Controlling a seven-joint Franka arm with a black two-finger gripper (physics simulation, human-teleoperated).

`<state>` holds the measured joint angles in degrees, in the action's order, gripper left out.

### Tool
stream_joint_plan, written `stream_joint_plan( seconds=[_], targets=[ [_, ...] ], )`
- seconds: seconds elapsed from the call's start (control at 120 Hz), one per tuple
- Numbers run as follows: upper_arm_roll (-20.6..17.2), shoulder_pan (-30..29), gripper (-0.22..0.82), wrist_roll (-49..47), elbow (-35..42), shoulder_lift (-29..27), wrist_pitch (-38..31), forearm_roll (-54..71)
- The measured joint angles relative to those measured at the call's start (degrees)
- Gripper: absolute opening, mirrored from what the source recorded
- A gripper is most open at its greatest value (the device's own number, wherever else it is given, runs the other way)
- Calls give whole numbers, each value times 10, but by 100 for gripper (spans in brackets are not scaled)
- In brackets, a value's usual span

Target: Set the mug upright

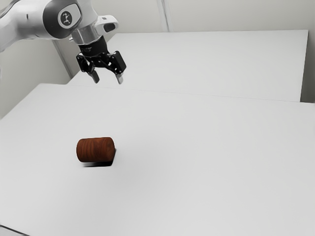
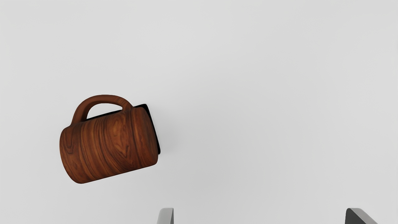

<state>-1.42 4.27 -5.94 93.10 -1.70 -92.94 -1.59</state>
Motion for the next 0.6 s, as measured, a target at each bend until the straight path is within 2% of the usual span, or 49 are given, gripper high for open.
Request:
stream_joint_plan(
  seconds=[0.25, 0.342, 0.6],
  targets=[
    [-2, 1, 60, 0, 0, 0, 5, -6],
    [-2, -5, 60, 1, 21, -18, 7, -8],
    [-6, -105, 60, 11, 63, -35, 11, -21]
  ],
)
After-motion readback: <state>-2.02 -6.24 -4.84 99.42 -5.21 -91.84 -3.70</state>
